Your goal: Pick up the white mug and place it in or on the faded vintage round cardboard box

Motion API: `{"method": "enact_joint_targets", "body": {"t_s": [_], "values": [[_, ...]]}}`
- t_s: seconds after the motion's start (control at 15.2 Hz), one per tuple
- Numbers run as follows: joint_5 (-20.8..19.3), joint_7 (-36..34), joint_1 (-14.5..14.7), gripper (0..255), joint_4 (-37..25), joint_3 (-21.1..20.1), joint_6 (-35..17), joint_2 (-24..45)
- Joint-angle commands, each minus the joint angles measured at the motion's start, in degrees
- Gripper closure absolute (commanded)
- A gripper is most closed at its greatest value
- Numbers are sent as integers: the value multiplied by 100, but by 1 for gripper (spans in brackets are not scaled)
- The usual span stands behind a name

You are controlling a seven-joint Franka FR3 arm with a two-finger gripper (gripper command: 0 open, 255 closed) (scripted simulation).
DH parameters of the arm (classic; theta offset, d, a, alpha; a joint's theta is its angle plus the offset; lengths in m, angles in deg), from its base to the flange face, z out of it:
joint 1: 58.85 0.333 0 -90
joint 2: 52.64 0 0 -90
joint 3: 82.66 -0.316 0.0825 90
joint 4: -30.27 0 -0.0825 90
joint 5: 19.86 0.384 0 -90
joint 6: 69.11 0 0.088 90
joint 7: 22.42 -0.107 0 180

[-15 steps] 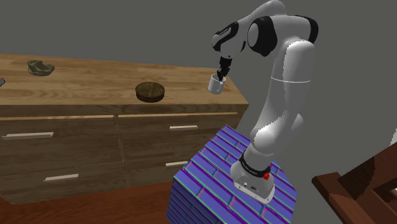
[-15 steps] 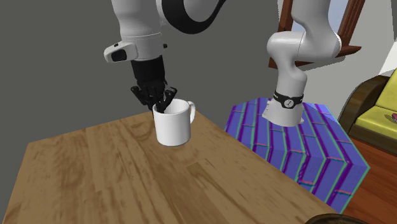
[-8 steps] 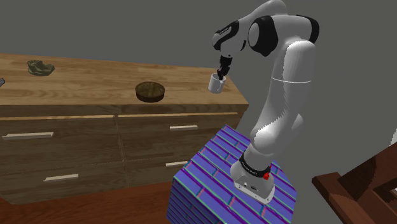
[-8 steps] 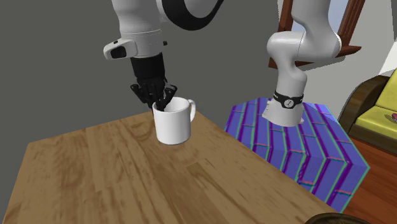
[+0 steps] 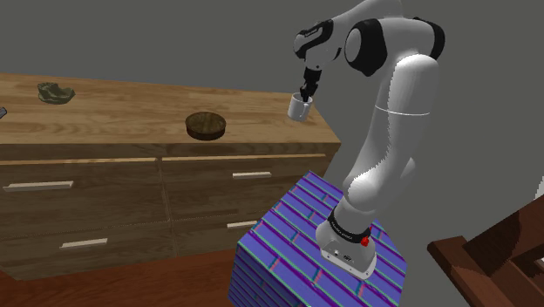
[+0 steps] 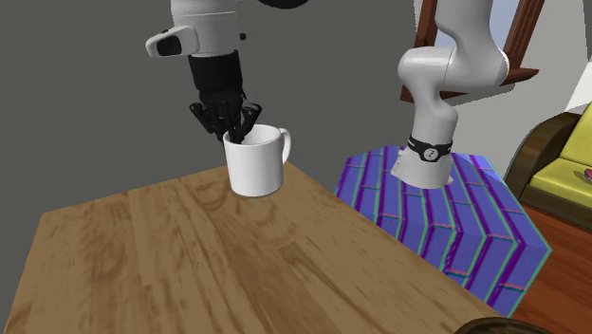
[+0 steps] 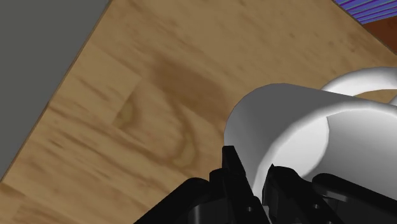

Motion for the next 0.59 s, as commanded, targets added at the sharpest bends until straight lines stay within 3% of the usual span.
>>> {"method": "enact_joint_targets", "body": {"t_s": [0.0,0.53], "values": [[-44,-39,24,255,-70,10,139,-78],[-147,-90,42,255,-475,44,699,-256]]}}
